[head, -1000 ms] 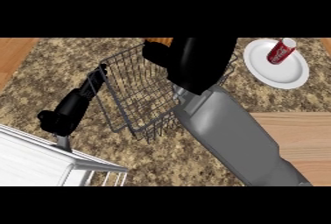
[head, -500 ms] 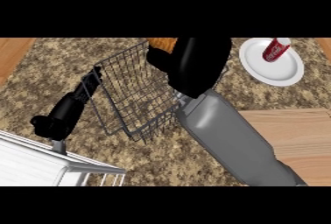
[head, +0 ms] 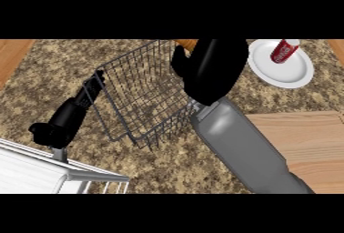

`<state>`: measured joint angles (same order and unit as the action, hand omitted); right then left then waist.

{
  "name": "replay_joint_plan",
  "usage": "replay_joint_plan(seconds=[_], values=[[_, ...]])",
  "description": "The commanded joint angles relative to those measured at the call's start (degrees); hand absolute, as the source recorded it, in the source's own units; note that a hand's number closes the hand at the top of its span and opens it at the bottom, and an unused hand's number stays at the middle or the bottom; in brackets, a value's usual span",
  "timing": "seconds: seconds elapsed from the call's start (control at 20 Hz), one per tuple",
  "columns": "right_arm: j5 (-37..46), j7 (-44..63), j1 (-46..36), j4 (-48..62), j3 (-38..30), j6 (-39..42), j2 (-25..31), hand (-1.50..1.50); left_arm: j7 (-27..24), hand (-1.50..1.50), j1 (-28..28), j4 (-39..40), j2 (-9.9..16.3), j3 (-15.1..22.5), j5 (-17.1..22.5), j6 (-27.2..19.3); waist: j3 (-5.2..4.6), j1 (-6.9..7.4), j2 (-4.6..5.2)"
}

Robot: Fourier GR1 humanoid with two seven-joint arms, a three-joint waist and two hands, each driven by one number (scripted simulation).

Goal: Pick the croissant from the cutting board and place it in the basket

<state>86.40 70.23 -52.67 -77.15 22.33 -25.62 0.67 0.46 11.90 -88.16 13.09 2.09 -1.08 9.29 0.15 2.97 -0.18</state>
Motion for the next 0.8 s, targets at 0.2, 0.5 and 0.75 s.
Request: replay_joint_plan(seconds=[0.2, 0.5, 0.75], values=[[1.3, 14.9, -2.1, 1.4, 2.6, -7.7, -0.6, -1.50, 1.1, 0.00, 1.0, -0.2, 0.6, -0.7, 0.0, 0.2, -0.18, -0.46, 0.33], [0.2, 13.4, -2.0, -5.7, -3.0, -11.1, -0.6, -1.50, -0.9, 0.00, -1.0, -0.1, 0.2, -0.7, 0.1, -0.4, -0.14, -1.42, 0.04], [-1.2, 14.9, 2.3, -13.8, -5.7, -12.1, -0.6, -1.50, -1.9, 0.00, -3.5, -0.9, 0.1, -0.4, -0.7, -1.2, -0.11, -1.88, -0.28]])
